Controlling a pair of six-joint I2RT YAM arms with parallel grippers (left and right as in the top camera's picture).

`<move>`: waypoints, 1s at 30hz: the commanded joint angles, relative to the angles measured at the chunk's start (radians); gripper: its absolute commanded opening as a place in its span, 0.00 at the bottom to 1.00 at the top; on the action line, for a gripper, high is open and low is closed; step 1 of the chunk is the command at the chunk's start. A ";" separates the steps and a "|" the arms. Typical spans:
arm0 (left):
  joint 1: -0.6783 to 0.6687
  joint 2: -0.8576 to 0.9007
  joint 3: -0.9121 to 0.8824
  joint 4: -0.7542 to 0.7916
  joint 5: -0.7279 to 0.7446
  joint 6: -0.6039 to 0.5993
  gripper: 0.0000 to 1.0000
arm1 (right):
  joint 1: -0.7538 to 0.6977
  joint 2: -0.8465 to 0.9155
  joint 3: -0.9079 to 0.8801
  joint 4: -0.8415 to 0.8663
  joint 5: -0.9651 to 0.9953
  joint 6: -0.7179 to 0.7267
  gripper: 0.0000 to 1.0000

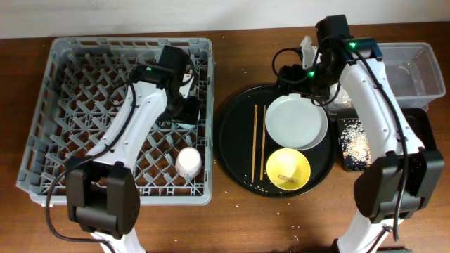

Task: Sort waste into correct bins and load items into the dishwasher rack
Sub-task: 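Place the blue cup in the rack with the left gripper, then grasp the yellow bowl with the left gripper and lift it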

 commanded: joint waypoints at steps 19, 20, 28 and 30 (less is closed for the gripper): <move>-0.250 -0.019 0.169 -0.016 0.174 -0.054 0.85 | -0.043 -0.138 0.130 -0.203 0.270 0.075 0.82; -0.275 -0.015 0.143 0.015 0.175 -0.092 0.84 | -0.043 -0.138 0.130 -0.201 0.307 0.092 0.82; -0.465 0.180 0.062 0.212 0.166 -0.140 0.74 | -0.043 -0.134 0.105 -0.172 0.376 0.092 0.83; -0.505 0.241 0.062 0.209 0.165 -0.085 0.73 | -0.043 -0.132 0.092 -0.158 0.384 0.092 0.83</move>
